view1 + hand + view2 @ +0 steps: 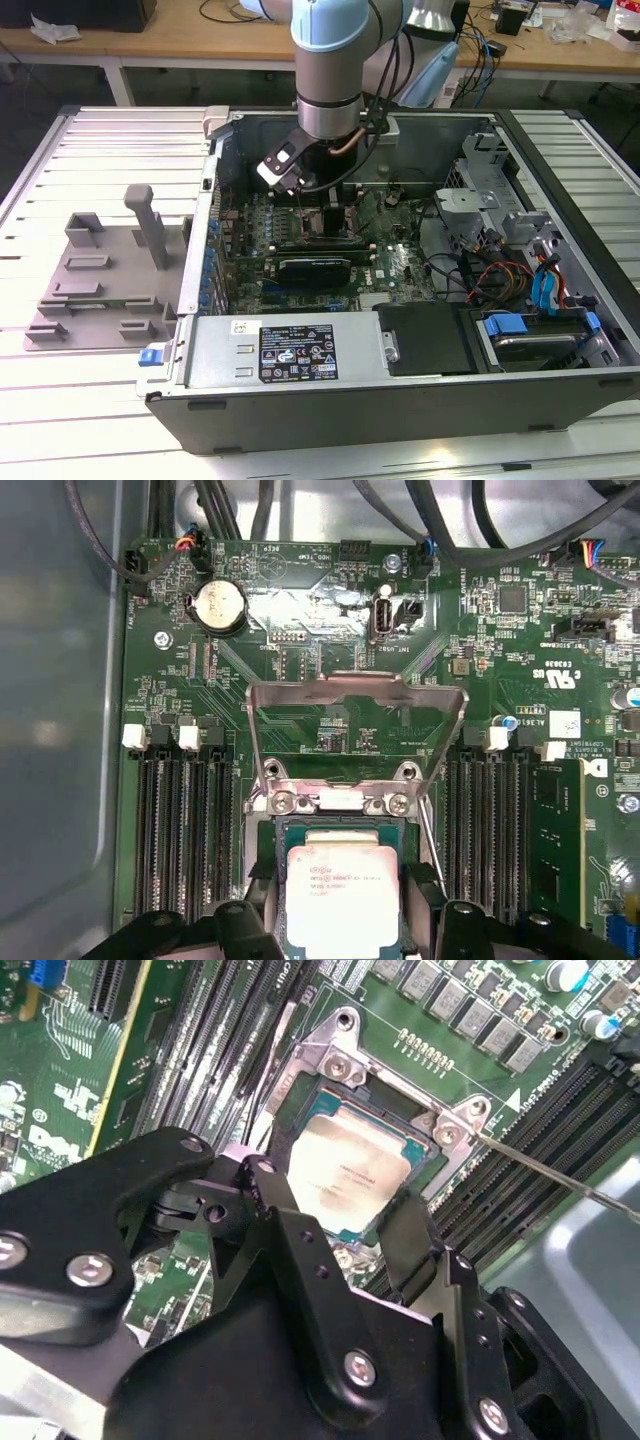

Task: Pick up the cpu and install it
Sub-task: 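Place the cpu into insertion slot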

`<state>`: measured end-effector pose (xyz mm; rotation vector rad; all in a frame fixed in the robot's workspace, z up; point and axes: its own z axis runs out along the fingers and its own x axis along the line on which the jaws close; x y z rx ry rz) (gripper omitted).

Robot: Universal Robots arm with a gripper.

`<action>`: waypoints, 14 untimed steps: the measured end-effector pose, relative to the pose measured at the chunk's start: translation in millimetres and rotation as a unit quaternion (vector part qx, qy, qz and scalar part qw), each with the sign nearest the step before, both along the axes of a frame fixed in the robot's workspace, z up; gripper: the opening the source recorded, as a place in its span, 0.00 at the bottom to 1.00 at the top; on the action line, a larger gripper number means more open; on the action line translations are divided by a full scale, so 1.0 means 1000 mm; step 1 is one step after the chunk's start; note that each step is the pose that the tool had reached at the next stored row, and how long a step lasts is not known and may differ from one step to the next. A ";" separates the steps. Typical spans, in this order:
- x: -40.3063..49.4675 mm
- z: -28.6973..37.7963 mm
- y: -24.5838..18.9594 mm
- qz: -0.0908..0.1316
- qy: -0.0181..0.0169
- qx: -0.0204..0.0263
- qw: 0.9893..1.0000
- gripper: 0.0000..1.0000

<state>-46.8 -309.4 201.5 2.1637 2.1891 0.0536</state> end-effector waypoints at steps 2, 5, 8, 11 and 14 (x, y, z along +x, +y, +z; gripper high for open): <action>0.0000 0.0056 0.0000 0.000 0.000 0.000 1.000 0.62; 0.0000 0.0056 0.0000 0.000 0.000 0.000 1.000 0.62; 0.0000 0.0056 0.0000 0.000 0.000 0.001 1.000 0.47; 0.0000 0.0056 0.0000 0.000 0.000 0.001 1.000 0.31; 0.0000 0.0056 0.0000 0.000 0.000 0.001 1.000 0.17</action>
